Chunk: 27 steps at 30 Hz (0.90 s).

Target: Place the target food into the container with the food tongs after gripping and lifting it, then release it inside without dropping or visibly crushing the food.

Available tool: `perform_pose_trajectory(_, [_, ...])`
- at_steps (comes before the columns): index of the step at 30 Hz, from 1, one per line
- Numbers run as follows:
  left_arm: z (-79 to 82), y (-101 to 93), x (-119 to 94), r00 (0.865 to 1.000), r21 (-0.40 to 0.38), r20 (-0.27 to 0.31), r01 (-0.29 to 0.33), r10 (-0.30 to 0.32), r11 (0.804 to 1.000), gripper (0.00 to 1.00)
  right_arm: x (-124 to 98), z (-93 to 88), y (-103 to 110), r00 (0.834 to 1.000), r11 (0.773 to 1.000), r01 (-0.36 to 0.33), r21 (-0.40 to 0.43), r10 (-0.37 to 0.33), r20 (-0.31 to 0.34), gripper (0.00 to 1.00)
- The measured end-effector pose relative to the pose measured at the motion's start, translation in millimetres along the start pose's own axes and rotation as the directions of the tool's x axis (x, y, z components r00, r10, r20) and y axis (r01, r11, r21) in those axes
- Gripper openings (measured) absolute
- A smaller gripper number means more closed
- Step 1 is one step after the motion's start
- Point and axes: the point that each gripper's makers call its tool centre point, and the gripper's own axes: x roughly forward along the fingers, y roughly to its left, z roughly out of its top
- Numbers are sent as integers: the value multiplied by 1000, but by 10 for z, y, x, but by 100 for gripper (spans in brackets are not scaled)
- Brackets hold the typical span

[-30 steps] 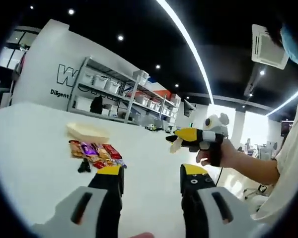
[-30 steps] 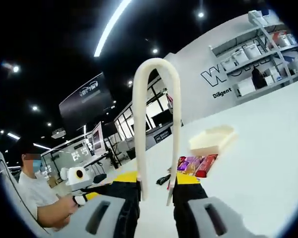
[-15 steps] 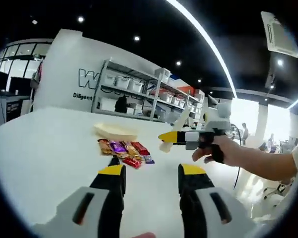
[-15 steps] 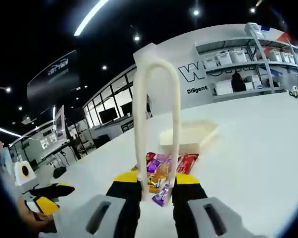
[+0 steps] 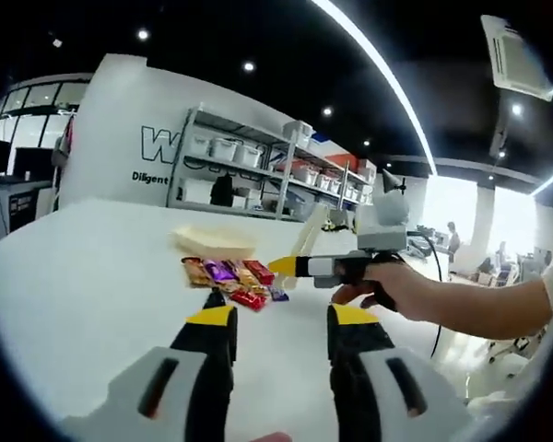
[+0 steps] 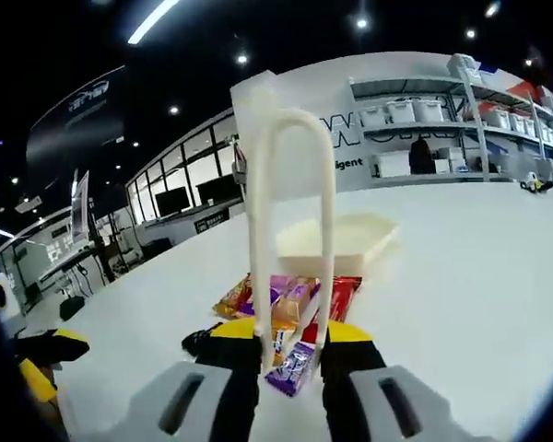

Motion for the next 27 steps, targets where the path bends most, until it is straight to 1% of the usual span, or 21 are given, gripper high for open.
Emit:
perform_pose_trajectory(1, [-2, -6, -4, 1000, -3, 1, 3, -3, 1000, 36, 18, 6, -4, 1000, 1000, 19, -17, -19, -1, 19])
perform_pose_trajectory(3, [-7, -9, -11, 1000, 4, -2, 3, -3, 1000, 36, 33, 11, -28, 999, 995, 52, -88, -52, 0, 20])
perform_pose_trajectory(6, [-4, -8, -26, 1000, 13, -6, 1, -1, 1000, 36, 59, -60, -15, 998, 993, 61, -104, -64, -24, 20])
perform_pose_trajectory(8, [18, -8, -42, 1000, 11, -4, 1, -1, 1000, 35, 45, -67, -33, 997, 991, 64, -119, -67, -22, 20])
perform_pose_trajectory(9, [28, -14, -47, 1000, 8, -2, 4, -4, 1000, 35, 37, -66, -40, 998, 992, 63, -113, -66, -23, 20])
perform_pose_trajectory(11, [46, -35, -54, 1000, 3, 1, 11, -11, 1000, 35, 6, -70, -74, 997, 992, 61, -108, -64, -30, 20])
perform_pose_trajectory(14, [60, -71, -55, 1000, 3, 3, 20, -20, 1000, 34, -62, -64, -134, 997, 988, 68, -141, -73, -31, 20])
perform_pose_trajectory(15, [71, -89, -52, 1000, -3, 10, 26, -26, 1000, 34, -94, -61, -167, 997, 989, 66, -134, -71, -32, 20])
perform_pose_trajectory(16, [81, -111, -44, 999, -14, 17, 35, -35, 999, 34, -109, -57, -191, 997, 990, 63, -128, -67, -34, 20])
perform_pose_trajectory(17, [84, -120, -38, 999, -20, 20, 38, -38, 999, 34, -117, -39, -190, 999, 994, 38, -106, -42, -29, 20])
perform_pose_trajectory(18, [83, -130, -26, 999, -25, 21, 41, -41, 999, 34, -123, -34, -210, 999, 994, 41, -102, -44, -31, 20])
perform_pose_trajectory(21, [76, -157, -13, 999, -30, 19, 48, -48, 998, 34, -130, 0, -160, 1000, 994, -4, -113, 1, -25, 20])
perform_pose_trajectory(22, [80, -194, -14, 998, -51, 23, 63, -62, 997, 34, -127, 26, -123, 999, 996, -36, -80, 34, -20, 20])
perform_pose_trajectory(23, [86, -203, -19, 997, -58, 27, 69, -67, 996, 34, -125, 49, -137, 999, 997, -40, -65, 39, -16, 20])
perform_pose_trajectory(26, [89, -195, -35, 997, -60, 30, 70, -68, 996, 33, -110, 91, -144, 998, 996, -63, -57, 63, -9, 19])
perform_pose_trajectory(27, [85, -177, -44, 998, -62, 28, 63, -61, 996, 33, -91, 88, -158, 997, 996, -72, -54, 71, -21, 19])
